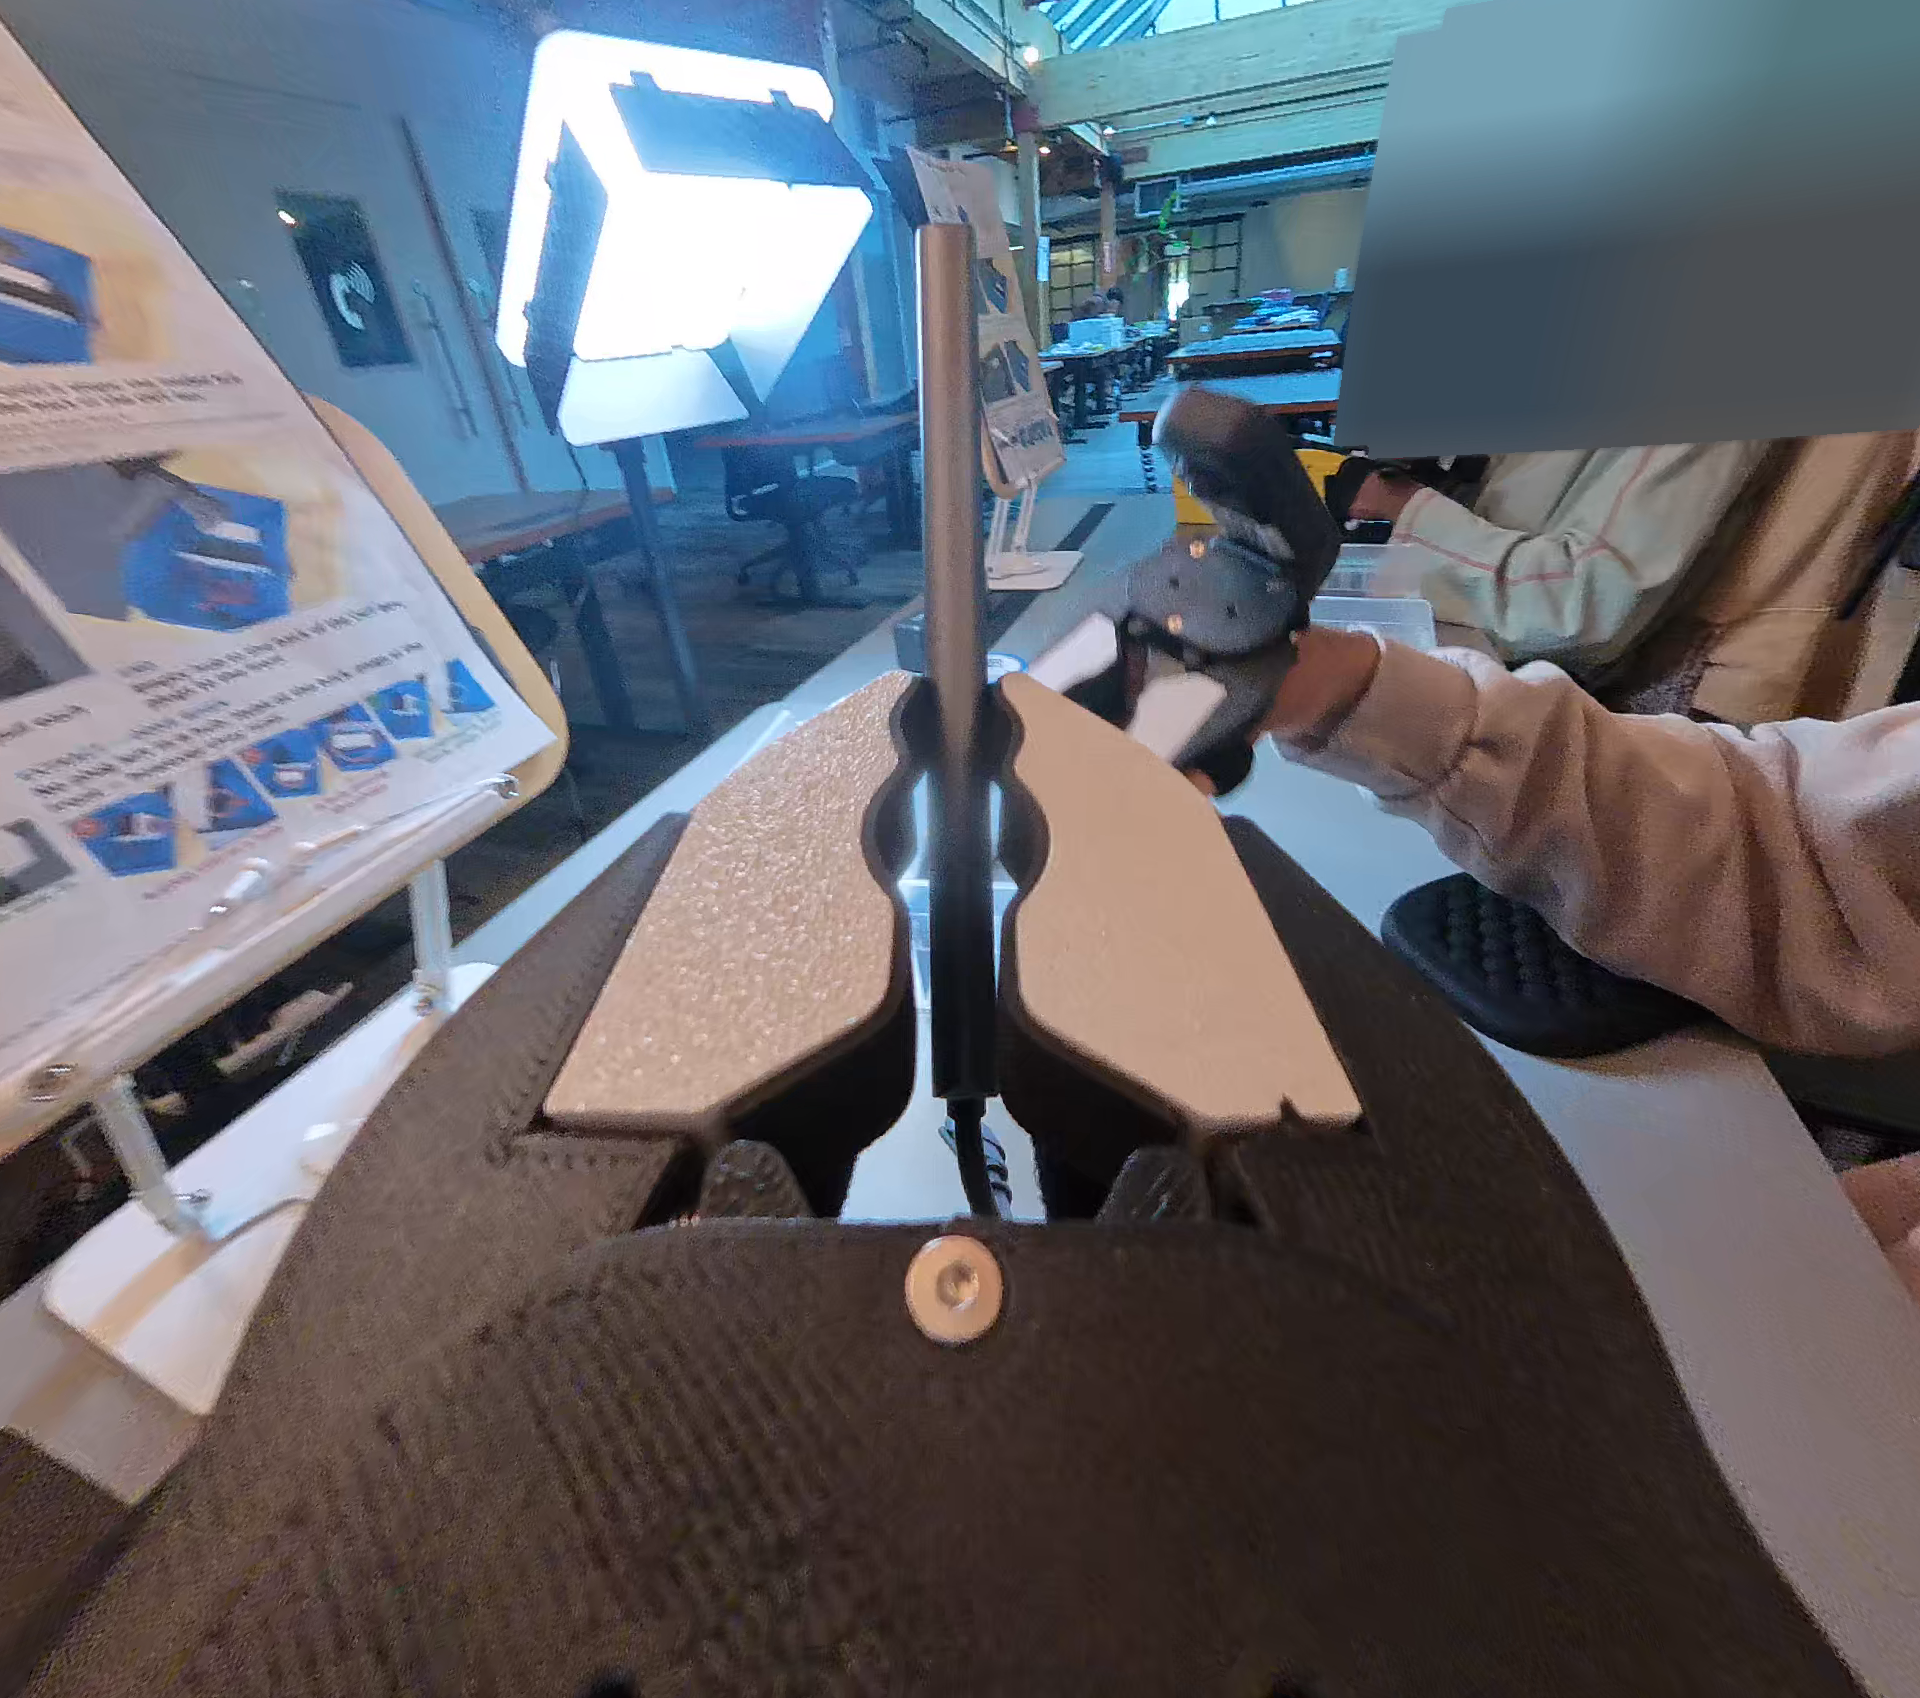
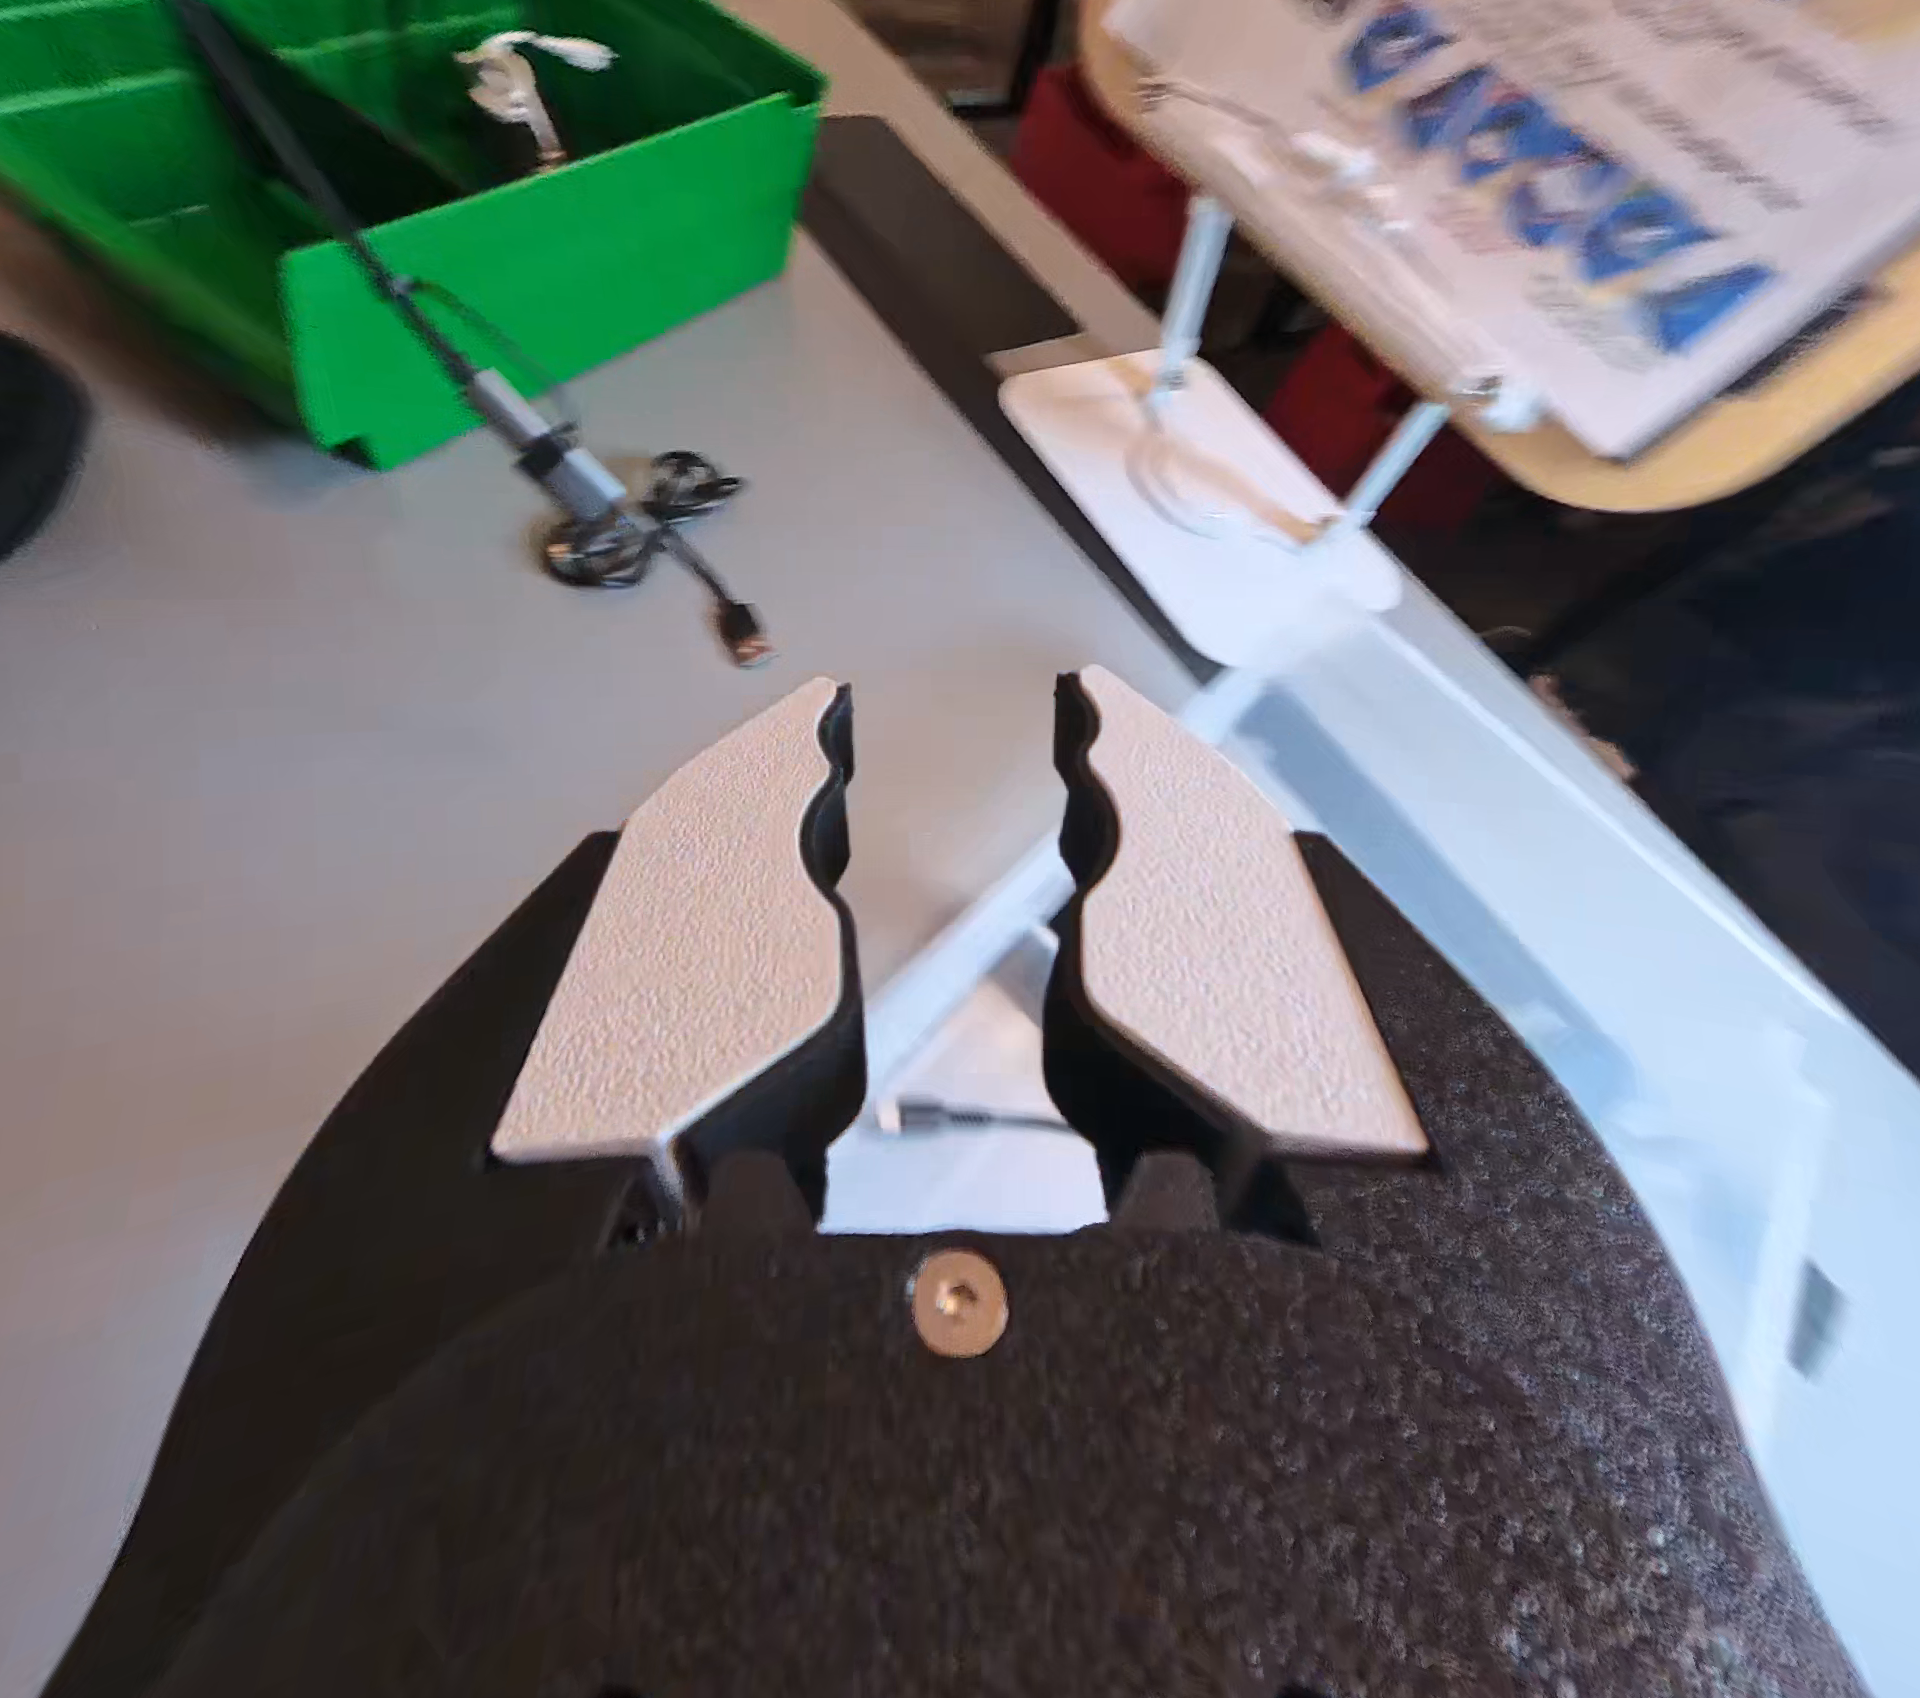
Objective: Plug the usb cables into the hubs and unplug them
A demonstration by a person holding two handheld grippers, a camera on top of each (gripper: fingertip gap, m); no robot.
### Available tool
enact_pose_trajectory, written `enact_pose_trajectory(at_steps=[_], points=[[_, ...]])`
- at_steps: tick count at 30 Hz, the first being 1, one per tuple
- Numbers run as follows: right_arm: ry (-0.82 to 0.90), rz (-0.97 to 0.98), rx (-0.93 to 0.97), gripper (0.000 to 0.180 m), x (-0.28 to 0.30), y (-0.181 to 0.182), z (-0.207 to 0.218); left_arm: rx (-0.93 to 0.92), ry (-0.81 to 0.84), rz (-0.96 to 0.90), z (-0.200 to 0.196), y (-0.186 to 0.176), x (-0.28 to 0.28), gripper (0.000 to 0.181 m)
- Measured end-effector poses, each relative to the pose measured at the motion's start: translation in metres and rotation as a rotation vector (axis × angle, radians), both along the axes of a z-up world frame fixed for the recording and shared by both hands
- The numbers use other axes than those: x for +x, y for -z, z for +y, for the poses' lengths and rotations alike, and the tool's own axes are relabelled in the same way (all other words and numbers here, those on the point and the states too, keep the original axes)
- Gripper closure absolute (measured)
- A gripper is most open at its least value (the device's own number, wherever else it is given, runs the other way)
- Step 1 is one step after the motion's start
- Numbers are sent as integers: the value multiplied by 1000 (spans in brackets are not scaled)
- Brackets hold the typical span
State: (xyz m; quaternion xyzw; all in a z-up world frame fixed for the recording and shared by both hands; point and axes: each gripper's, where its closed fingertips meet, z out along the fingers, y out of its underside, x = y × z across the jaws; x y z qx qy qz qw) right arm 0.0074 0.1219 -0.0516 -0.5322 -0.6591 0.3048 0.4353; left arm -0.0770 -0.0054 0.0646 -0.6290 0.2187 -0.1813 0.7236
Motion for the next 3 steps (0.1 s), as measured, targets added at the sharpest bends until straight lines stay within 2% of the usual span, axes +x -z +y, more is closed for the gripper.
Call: enact_pose_trajectory(at_steps=[1, 3], points=[[-39, -33, -21, 142, -11, 9, -17, 15, -15, 10, -5, -6, -4, 170], [-88, -98, -59, 143, -33, 30, -48, 53, -53, 35, -16, -17, -12, 170]])
